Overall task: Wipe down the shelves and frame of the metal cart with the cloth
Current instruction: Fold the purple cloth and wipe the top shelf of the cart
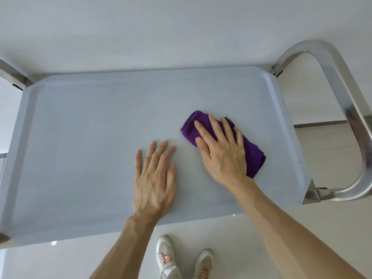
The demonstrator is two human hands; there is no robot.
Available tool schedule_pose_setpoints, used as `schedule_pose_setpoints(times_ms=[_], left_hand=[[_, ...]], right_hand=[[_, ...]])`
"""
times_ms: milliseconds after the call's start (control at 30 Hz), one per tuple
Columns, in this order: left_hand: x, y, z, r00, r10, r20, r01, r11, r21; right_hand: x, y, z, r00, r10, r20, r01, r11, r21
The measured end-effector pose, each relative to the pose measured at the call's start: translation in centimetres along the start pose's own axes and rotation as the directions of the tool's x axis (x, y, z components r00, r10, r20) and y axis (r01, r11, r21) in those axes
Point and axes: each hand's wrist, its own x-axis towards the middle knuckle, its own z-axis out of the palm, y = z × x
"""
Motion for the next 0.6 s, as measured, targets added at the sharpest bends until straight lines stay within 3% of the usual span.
schedule_pose_setpoints(times_ms=[167, 333, 433, 533, 600], left_hand=[[-0.3, -0.3, -1.1, 0.997, -0.076, -0.008, 0.067, 0.928, -0.367], [-0.5, -0.2, -1.5, 1.000, -0.011, -0.009, 0.007, 0.914, -0.405], [0.0, -0.1, -1.3, 0.995, -0.095, 0.020, 0.097, 0.939, -0.331], [1.3, 0.7, -0.9, 0.991, -0.120, -0.056, 0.115, 0.990, -0.082], [3.0, 1.6, -0.7, 0.985, -0.129, -0.115, 0.134, 0.991, 0.030]], right_hand=[[-6.6, -2.4, 0.2, 0.969, -0.243, 0.047, 0.241, 0.970, 0.043], [-7.9, -0.2, -0.4, 0.879, -0.459, 0.128, 0.455, 0.889, 0.061], [-3.8, 2.3, -1.0, 0.926, -0.364, 0.095, 0.365, 0.931, 0.012], [1.4, 5.2, -1.6, 0.985, -0.154, 0.078, 0.156, 0.988, -0.009], [3.9, 6.6, -1.6, 0.993, -0.097, 0.068, 0.099, 0.995, -0.026]])
